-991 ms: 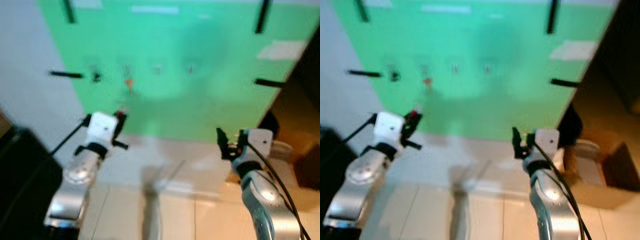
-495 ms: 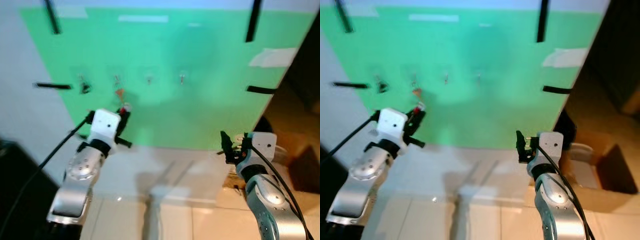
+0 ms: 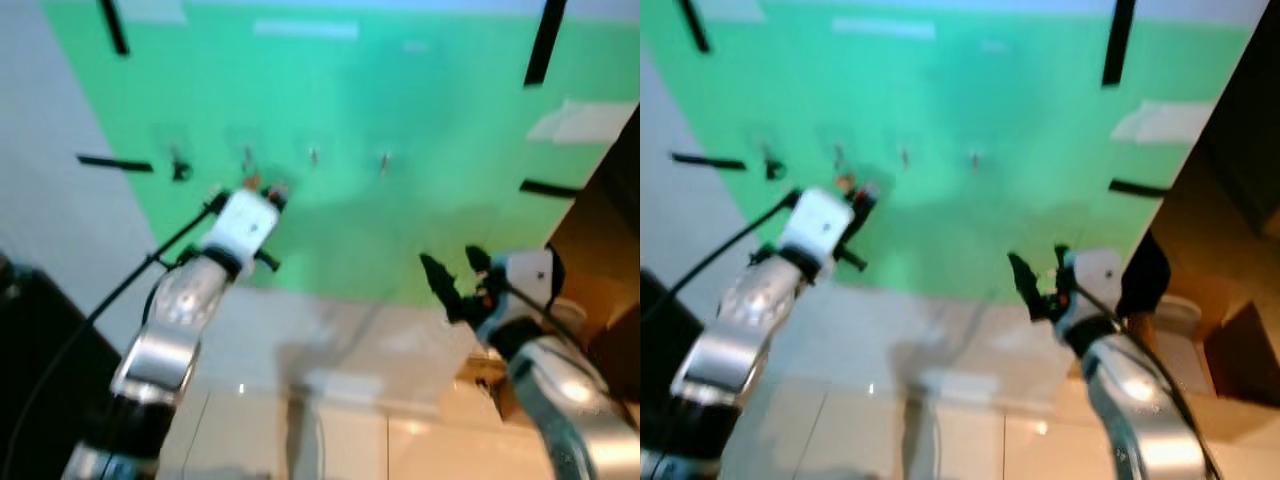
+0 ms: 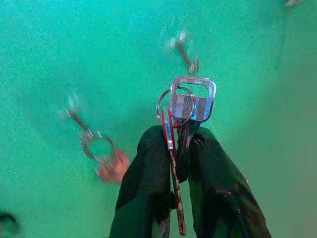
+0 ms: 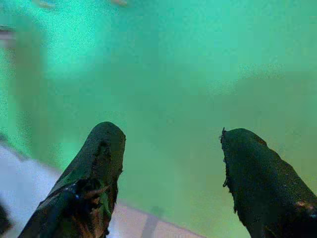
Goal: Hang keys on a hook
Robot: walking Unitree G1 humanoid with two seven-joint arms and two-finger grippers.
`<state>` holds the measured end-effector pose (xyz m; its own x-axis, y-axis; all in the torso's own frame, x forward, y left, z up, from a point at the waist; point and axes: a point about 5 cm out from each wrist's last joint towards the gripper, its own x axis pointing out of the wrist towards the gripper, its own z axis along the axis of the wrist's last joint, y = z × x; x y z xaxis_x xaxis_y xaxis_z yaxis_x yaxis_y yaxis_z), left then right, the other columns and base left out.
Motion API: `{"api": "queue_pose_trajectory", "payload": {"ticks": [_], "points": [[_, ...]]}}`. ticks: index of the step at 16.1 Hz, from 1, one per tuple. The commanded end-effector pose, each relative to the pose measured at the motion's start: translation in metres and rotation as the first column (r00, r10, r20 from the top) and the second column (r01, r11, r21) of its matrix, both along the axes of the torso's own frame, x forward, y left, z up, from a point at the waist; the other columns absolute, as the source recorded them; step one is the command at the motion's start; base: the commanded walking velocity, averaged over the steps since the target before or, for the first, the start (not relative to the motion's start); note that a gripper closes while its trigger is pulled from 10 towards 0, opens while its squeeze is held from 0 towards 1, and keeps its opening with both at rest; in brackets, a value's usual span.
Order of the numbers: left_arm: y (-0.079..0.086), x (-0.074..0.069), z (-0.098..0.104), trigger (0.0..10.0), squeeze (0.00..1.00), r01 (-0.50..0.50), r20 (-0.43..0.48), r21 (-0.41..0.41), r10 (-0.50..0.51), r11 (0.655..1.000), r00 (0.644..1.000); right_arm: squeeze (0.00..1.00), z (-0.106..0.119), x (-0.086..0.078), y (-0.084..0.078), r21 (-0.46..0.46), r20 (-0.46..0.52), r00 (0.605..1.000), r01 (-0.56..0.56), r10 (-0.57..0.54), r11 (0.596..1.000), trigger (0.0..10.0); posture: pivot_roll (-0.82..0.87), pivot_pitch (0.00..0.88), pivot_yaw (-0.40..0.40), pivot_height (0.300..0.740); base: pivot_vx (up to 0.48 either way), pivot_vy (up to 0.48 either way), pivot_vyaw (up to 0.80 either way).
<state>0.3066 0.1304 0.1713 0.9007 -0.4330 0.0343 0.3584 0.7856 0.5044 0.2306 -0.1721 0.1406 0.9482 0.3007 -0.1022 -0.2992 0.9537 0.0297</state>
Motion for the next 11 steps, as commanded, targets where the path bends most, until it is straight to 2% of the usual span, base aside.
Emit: {"api": "queue_pose_trajectory", "payload": {"ticks": [1,4,7,11], "points": [[0.001,0.004,0.004,10.0,0.0,0.008,0.022,0.051,-0.009,0.999,1.0,0.0,0.011,-0.003,0.006,0.003,0.028,0.995,-0.098,0.098,0.995,10.0,-0.13,0.0,0.014,0.74,0.0,0.0,0.0],[-0.001,0.016,0.011,10.0,0.0,0.002,0.06,0.084,-0.007,0.996,0.998,0.0,0.023,-0.002,0.007,-0.037,0.037,0.983,-0.179,0.18,0.983,10.0,-0.14,0.0,0.009,0.74,0.0,0.0,0.0],[-0.003,0.028,0.018,10.0,0.0,-0.003,0.096,0.13,-0.01,0.991,0.995,0.0,0.035,0.003,0.007,-0.035,0.061,0.978,-0.197,0.199,0.98,10.0,-0.14,0.0,0.002,0.74,0.0,0.0,0.0],[-0.019,0.036,0.021,10.0,0.0,0.058,0.104,0.203,-0.08,0.977,0.991,0.0,0.04,0.005,0.006,-0.038,0.054,0.973,-0.221,0.223,0.974,10.0,-0.15,0.0,-0.006,0.74,0.0,0.0,0.0]]}}
